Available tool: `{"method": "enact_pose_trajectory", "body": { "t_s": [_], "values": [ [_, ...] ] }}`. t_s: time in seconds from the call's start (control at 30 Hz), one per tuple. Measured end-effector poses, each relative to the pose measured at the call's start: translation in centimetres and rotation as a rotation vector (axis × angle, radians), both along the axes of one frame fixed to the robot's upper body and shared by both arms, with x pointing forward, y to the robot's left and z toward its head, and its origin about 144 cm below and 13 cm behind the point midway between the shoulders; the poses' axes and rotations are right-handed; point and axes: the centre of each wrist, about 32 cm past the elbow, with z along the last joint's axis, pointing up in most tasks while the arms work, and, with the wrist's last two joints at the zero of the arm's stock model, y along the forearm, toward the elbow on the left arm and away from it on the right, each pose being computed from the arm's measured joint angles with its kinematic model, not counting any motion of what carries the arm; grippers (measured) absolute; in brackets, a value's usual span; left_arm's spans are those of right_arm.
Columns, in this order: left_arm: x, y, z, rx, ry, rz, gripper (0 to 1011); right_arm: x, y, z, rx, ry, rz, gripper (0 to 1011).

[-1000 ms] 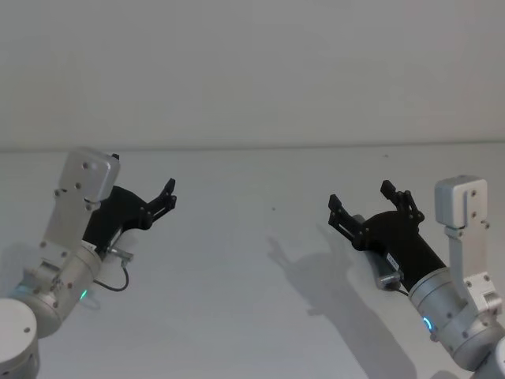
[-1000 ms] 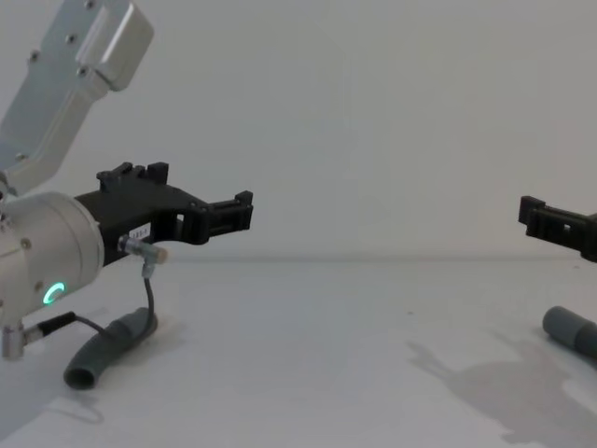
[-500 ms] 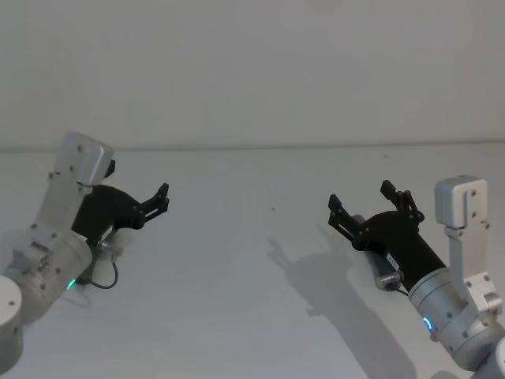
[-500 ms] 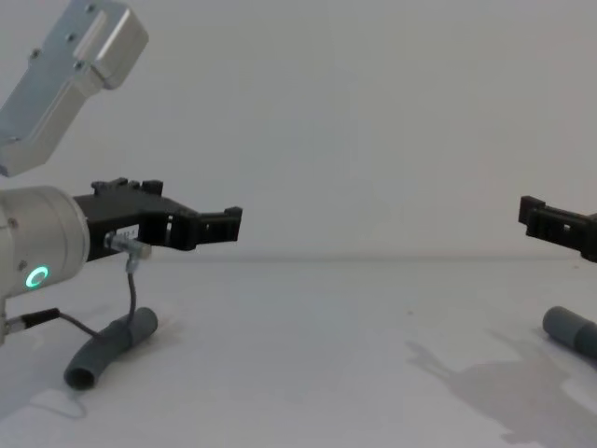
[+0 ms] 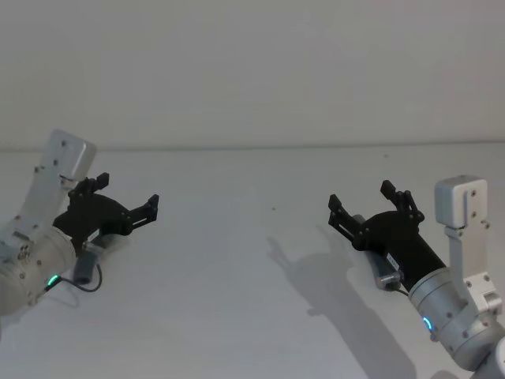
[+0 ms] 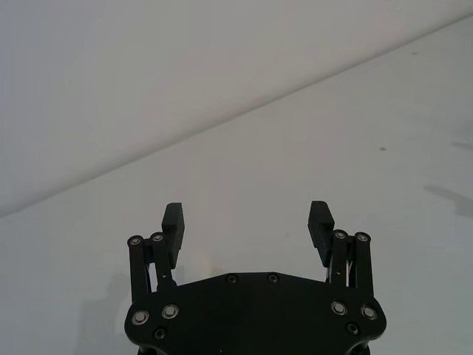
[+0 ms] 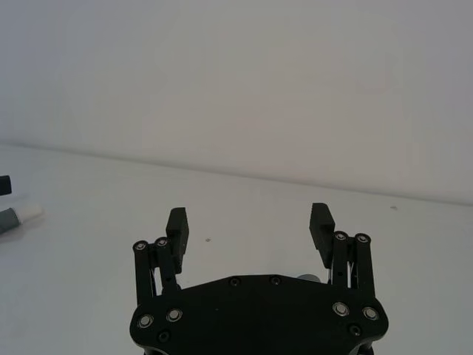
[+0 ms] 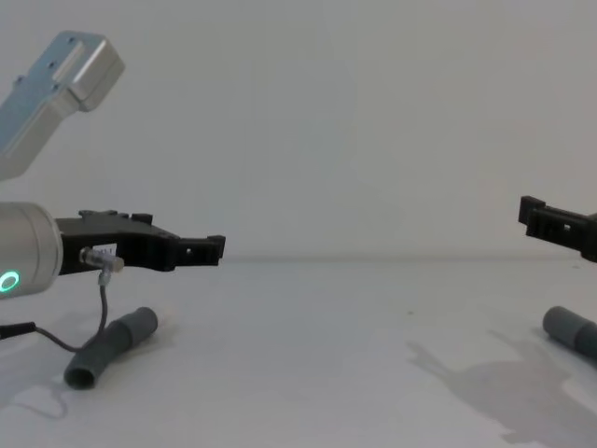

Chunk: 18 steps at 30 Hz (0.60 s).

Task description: Use both hands to pick up one end of the pipe from the table, align the ends, and insert them.

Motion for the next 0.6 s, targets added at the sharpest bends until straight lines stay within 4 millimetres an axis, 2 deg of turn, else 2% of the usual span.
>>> {"method": "enact_pose_trajectory", "body": {
  "t_s": [0.6],
  "values": [
    [-0.4, 1.6, 2.4, 0.056, 0.058, -0.031, 1001, 0.0, 0.0, 0.0, 0.0, 0.0, 0.0, 1000]
  ]
}}
